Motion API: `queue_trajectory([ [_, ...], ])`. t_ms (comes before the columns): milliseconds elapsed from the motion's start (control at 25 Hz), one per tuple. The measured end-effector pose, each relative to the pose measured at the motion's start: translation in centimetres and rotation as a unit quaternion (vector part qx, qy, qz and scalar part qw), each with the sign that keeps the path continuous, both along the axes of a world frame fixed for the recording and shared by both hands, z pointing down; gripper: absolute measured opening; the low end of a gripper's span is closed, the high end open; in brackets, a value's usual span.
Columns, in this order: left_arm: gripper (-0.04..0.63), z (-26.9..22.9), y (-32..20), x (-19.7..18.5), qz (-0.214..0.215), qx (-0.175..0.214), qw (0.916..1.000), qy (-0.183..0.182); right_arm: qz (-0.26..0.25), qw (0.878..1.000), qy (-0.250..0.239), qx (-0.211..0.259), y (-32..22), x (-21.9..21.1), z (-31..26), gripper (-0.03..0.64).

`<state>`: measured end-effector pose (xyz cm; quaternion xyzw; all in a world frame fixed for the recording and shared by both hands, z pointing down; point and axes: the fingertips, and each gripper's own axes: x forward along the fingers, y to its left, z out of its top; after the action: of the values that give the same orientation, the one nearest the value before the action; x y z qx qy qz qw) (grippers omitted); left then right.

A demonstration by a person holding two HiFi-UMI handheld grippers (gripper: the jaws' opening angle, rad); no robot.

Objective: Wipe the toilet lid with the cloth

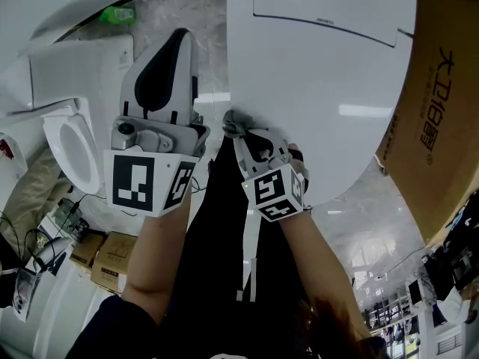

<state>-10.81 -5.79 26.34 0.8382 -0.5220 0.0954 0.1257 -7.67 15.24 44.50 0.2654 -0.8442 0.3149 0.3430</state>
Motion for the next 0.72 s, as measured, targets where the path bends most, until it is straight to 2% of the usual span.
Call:
queue_trajectory([
  [480,0.020,-0.1,0.6,0.7,0.004,0.001,1.0000,0.001,-0.050,0.999,0.001,-0.018,2.9,-0.3,0.3,0.034],
  [720,0.021,-0.4,0.9,1.0,0.012,0.001,0.9999,0.002,-0.039,0.999,0.011,-0.012,3.5,1.4,0.1,0.034],
])
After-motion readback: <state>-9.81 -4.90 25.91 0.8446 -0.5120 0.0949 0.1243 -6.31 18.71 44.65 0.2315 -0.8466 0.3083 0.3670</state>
